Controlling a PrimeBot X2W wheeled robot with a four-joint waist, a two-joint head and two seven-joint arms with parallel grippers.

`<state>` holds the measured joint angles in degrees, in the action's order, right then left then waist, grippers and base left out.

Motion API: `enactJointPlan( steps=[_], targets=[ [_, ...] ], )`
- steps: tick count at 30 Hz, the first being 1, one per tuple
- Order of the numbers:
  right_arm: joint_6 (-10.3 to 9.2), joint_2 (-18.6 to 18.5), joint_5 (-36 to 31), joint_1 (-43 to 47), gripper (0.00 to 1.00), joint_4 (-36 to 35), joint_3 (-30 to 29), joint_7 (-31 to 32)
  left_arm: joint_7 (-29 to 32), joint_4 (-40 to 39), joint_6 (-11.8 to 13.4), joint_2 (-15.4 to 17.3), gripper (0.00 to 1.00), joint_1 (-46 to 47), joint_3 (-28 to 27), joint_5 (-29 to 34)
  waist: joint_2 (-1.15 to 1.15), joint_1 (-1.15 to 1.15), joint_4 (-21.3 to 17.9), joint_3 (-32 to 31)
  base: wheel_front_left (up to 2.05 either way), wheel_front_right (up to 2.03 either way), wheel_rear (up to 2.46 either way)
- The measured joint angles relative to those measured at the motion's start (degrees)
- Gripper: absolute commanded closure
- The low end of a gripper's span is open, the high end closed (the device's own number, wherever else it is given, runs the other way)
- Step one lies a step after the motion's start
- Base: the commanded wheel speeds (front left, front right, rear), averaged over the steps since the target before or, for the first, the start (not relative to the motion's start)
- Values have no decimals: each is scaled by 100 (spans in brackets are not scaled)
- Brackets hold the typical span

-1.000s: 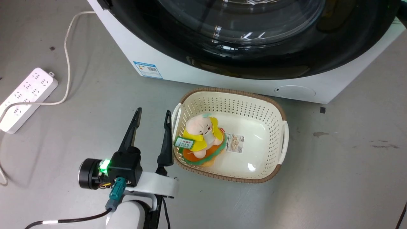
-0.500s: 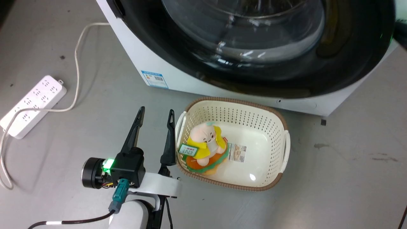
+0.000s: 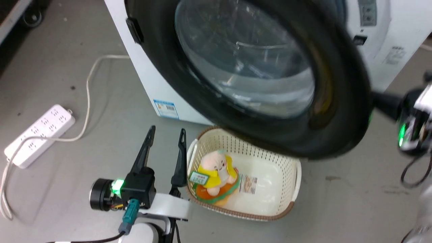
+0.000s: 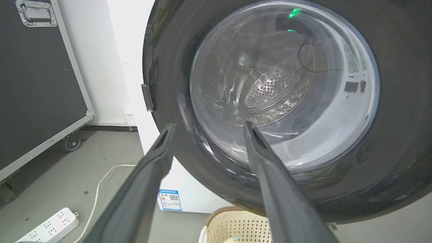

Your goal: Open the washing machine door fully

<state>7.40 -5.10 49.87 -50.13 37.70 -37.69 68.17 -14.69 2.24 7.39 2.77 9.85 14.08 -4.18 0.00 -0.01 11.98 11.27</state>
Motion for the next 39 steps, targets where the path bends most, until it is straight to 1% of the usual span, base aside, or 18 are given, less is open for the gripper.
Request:
enactJointPlan(
  steps=[3, 6, 9, 18, 26, 30, 34, 35, 39],
  targets=[
    [0, 133, 89, 468, 100, -354, -37, 297, 0, 27, -1, 0, 0, -115, 1, -2, 0, 0, 8, -193, 0, 0, 0],
    [0, 181, 269, 788, 100, -601, -75, 524, 0, 48, -10, 0, 0, -241, -14, 0, 0, 0, 13, -363, 0, 0, 0],
    [0, 157, 646, 1036, 100, -631, 197, 623, 0, 70, -49, 2, 0, -390, -24, 4, 0, 0, 9, -510, 0, 0, 0],
    [3, 176, 2136, 1791, 100, -689, 1670, 254, 0, 144, -140, 5, 0, -636, -67, 5, 0, 0, 140, -773, 0, 0, 0],
    [2, 189, 3127, 2697, 100, -1266, 3133, -136, 0, 181, -210, 7, 0, -883, -25, 55, 0, 1, 331, -894, 0, 0, 0],
    [2, 190, 3508, 3033, 100, -1588, 3701, -433, 0, 199, -237, 5, 0, -994, -4, 54, 0, 1, 441, -904, 0, 0, 0],
    [2, 192, 3713, 3276, 100, -1818, 4170, -694, 0, 207, -253, 5, 0, -1029, 0, 54, 0, 1, 568, -892, 0, 0, 0],
    [2, 197, 3818, 3357, 100, -1903, 4423, -868, 0, 210, -254, 5, 0, -1081, -12, 54, 0, 1, 648, -876, 0, 0, 0],
    [2, 202, 3920, 3383, 100, -1962, 4610, -1062, 0, 224, -254, 7, 0, -1088, -57, 53, 0, 1, 689, -876, 0, 0, 0]
  ],
)
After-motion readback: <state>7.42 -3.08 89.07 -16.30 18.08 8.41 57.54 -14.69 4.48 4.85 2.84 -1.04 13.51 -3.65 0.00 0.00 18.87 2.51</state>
